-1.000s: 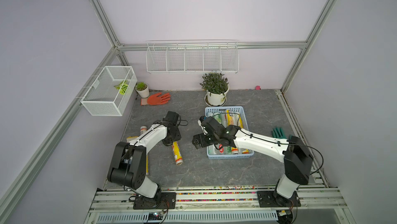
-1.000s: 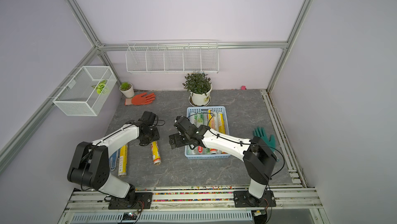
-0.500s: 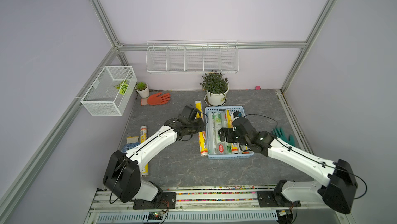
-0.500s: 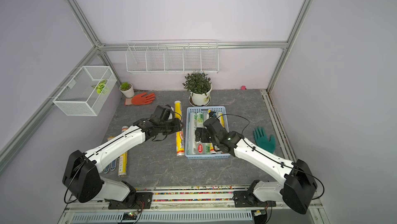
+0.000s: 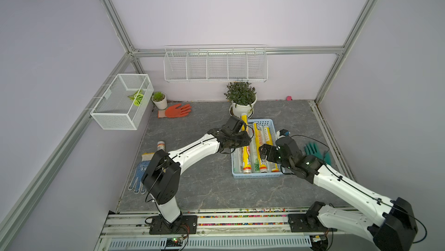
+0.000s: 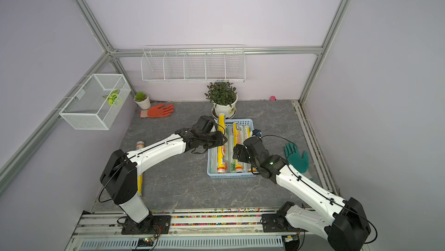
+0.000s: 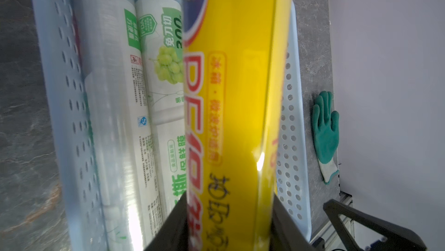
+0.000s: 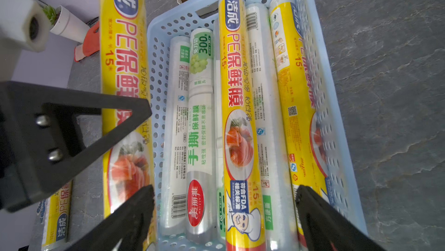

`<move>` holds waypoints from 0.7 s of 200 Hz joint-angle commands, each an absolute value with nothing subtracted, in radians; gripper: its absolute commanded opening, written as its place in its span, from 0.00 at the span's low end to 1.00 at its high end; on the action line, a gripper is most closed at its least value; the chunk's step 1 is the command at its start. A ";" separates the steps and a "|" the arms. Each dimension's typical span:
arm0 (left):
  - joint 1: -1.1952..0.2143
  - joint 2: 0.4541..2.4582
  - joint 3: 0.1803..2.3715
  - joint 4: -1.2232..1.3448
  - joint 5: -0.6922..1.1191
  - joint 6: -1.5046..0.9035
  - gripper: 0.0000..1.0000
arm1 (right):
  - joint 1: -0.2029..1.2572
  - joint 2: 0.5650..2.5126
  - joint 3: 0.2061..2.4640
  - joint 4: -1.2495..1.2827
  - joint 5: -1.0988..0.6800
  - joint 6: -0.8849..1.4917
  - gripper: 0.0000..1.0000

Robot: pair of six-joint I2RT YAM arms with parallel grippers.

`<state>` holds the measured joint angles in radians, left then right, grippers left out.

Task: Put the plastic wrap into the basket
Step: Place the plastic wrap in the basket.

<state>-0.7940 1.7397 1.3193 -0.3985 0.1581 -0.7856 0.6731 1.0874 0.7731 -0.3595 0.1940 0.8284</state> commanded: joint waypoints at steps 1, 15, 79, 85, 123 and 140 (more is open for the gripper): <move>-0.799 1.770 1.359 -0.363 0.164 -0.820 0.25 | 0.666 1.068 0.750 -0.365 0.202 0.845 0.97; -0.799 1.793 1.368 -0.367 0.156 -0.828 0.25 | 0.666 1.072 0.748 -0.368 0.194 0.844 0.97; -0.804 1.887 1.418 -0.370 0.188 -0.835 0.24 | 0.664 1.100 0.750 -0.365 0.162 0.839 0.97; -0.804 1.892 1.419 -0.368 0.191 -0.833 0.24 | 0.664 1.106 0.754 -0.368 0.156 0.839 0.97; -0.806 1.914 1.420 -0.364 0.189 -0.841 0.26 | 0.664 1.135 0.763 -0.354 0.134 0.839 0.97; -0.807 1.929 1.429 -0.367 0.203 -0.835 0.28 | 0.664 1.151 0.767 -0.351 0.124 0.839 0.97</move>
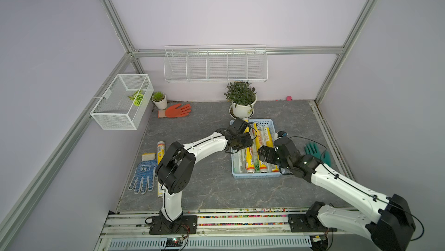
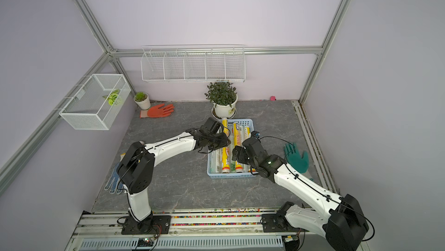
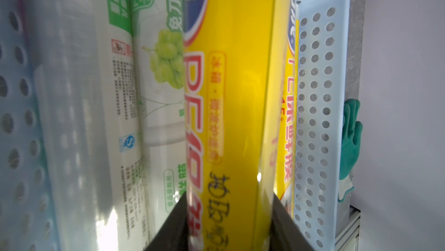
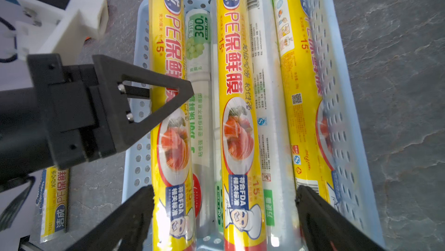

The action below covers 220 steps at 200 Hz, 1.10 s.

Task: Put the plastic wrap into the basket
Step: Place the plastic wrap in the basket.

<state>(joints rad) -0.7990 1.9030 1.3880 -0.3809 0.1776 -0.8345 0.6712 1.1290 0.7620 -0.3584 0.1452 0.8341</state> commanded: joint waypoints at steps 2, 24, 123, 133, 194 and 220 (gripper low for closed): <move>-0.806 1.933 1.432 -0.370 0.205 -0.833 0.28 | 0.664 1.152 0.769 -0.351 0.125 0.840 0.97; -0.806 1.955 1.447 -0.380 0.224 -0.826 0.31 | 0.664 1.170 0.773 -0.351 0.114 0.844 0.97; -0.810 1.954 1.443 -0.411 0.177 -0.848 0.56 | 0.664 1.144 0.756 -0.348 0.123 0.845 0.97; -0.810 1.951 1.442 -0.411 0.176 -0.849 0.58 | 0.664 1.141 0.752 -0.349 0.122 0.847 0.97; -0.809 1.860 1.393 -0.412 0.137 -0.837 0.61 | 0.664 1.110 0.739 -0.336 0.112 0.847 0.97; -0.808 1.749 1.322 -0.380 0.072 -0.816 0.66 | 0.665 1.072 0.727 -0.296 0.091 0.835 0.97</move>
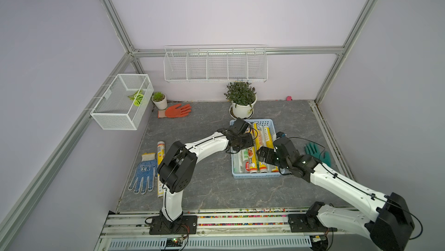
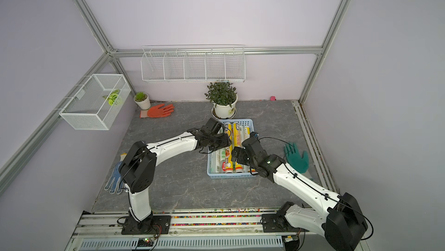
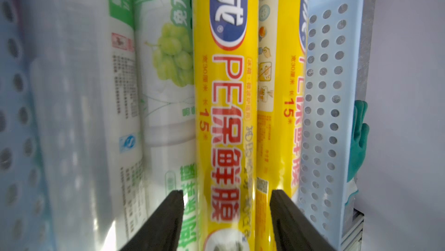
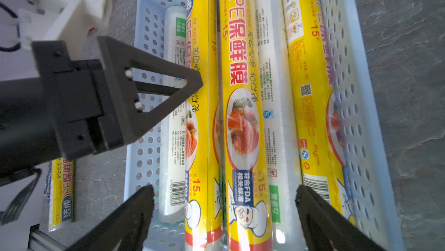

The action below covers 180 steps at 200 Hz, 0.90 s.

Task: Put the plastic wrap into the basket
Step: Place the plastic wrap in the basket, then pick up the plastic wrap from the center of the board.

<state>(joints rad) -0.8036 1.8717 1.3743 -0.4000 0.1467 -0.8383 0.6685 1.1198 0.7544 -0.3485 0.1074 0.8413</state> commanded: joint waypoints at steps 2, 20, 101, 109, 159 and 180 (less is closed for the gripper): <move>-0.808 1.739 1.315 -0.377 0.066 -0.815 0.66 | 0.665 1.068 0.724 -0.291 0.089 0.834 0.97; -0.809 1.658 1.264 -0.376 -0.016 -0.804 0.69 | 0.663 1.045 0.708 -0.232 0.046 0.820 0.97; -0.717 1.362 1.041 -0.422 -0.255 -0.808 0.72 | 0.751 1.161 0.771 -0.080 -0.063 0.752 0.98; -0.699 1.333 1.011 -0.419 -0.256 -0.808 0.72 | 0.768 1.185 0.791 -0.078 -0.061 0.740 0.97; -0.631 1.156 0.861 -0.414 -0.355 -0.808 0.75 | 0.872 1.330 0.909 -0.081 -0.050 0.681 0.98; -0.598 1.082 0.803 -0.421 -0.410 -0.809 0.79 | 0.925 1.397 0.986 -0.121 -0.029 0.636 0.98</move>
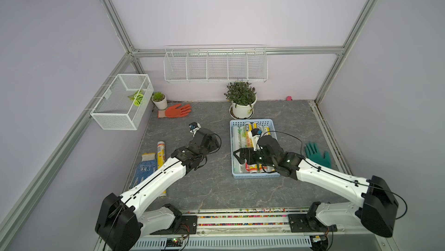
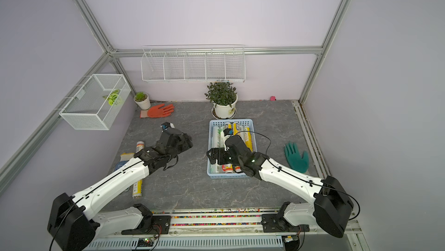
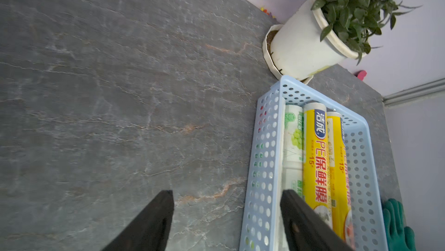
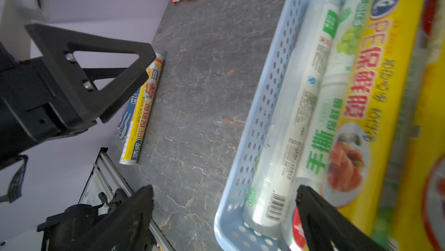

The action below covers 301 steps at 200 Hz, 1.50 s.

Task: Put the plastic wrap into the basket
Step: Pick up the plastic wrap from the center of the board.

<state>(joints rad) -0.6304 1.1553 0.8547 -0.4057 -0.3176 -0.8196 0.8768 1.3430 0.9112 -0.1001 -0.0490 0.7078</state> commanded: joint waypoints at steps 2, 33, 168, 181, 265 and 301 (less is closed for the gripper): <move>-0.594 1.075 0.798 -0.422 -0.413 -0.810 0.79 | 0.930 1.404 0.993 -0.124 -0.026 0.632 0.98; -0.521 0.965 0.714 -0.443 -0.444 -0.824 0.84 | 0.995 1.487 1.075 -0.157 -0.001 0.578 0.98; 0.138 1.056 0.630 -0.564 -0.283 -0.819 1.00 | 1.123 1.907 1.495 -0.354 -0.069 0.526 0.98; 0.156 1.138 0.669 -0.580 -0.311 -0.823 1.00 | 1.123 1.935 1.523 -0.357 -0.081 0.538 0.99; 0.180 1.385 0.782 -0.584 -0.199 -0.750 0.97 | 1.118 2.001 1.570 -0.364 -0.064 0.581 0.98; 0.181 1.328 0.756 -0.554 -0.095 -0.718 0.88 | 1.107 1.996 1.555 -0.371 -0.067 0.588 0.98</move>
<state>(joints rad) 0.1768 1.3754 0.7589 -0.5766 -0.1825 -0.7513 1.1172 1.9835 1.5543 -0.3546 -0.0719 0.5690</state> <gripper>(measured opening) 0.899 0.983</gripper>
